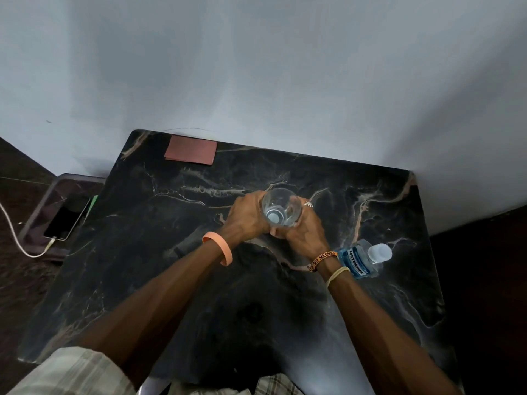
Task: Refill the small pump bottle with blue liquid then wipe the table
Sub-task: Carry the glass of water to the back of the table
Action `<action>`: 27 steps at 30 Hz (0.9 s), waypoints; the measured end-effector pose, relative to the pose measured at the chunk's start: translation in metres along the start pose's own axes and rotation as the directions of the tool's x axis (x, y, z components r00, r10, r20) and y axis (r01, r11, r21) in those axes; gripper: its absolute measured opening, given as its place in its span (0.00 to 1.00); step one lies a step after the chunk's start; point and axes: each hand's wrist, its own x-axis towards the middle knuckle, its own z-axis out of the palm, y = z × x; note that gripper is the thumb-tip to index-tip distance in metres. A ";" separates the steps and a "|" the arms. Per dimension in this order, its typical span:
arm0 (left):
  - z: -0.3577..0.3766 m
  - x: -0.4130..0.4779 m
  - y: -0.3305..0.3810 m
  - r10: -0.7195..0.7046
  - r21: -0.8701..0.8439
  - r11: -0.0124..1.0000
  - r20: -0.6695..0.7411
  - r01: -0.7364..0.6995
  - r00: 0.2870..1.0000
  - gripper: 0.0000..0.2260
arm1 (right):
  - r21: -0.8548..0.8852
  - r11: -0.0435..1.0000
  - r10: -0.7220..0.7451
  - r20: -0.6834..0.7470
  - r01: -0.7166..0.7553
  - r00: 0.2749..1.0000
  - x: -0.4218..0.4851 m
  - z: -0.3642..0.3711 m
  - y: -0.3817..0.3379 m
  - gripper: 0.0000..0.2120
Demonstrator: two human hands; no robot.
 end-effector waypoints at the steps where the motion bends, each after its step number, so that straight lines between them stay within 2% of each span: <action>1: -0.002 0.005 -0.003 -0.006 -0.006 1.000 0.028 0.006 1.000 0.19 | -0.004 1.000 0.021 0.022 -0.021 1.000 0.003 0.001 0.003 0.27; 5: -0.011 0.024 -0.006 -0.019 -0.032 0.999 0.069 0.021 0.997 0.22 | -0.039 0.997 0.062 0.046 -0.061 0.997 0.029 0.006 0.004 0.26; 9: -0.018 0.057 -0.002 0.003 -0.013 1.000 0.056 -0.002 0.998 0.21 | -0.061 0.989 0.140 0.053 -0.136 0.989 0.065 0.011 0.002 0.36; 15: -0.028 0.121 0.005 0.022 -0.012 1.000 0.021 -0.022 1.000 0.23 | -0.046 0.974 0.222 0.005 -0.222 0.975 0.133 0.012 0.002 0.41; 20: -0.030 0.168 0.006 0.080 0.026 0.996 0.028 -0.081 0.996 0.27 | -0.036 0.965 0.258 -0.013 -0.258 0.966 0.177 0.010 0.007 0.41; 27: -0.021 0.203 -0.002 0.071 0.020 0.997 0.069 -0.073 0.995 0.28 | -0.017 0.957 0.289 0.010 -0.289 0.957 0.207 0.014 0.020 0.43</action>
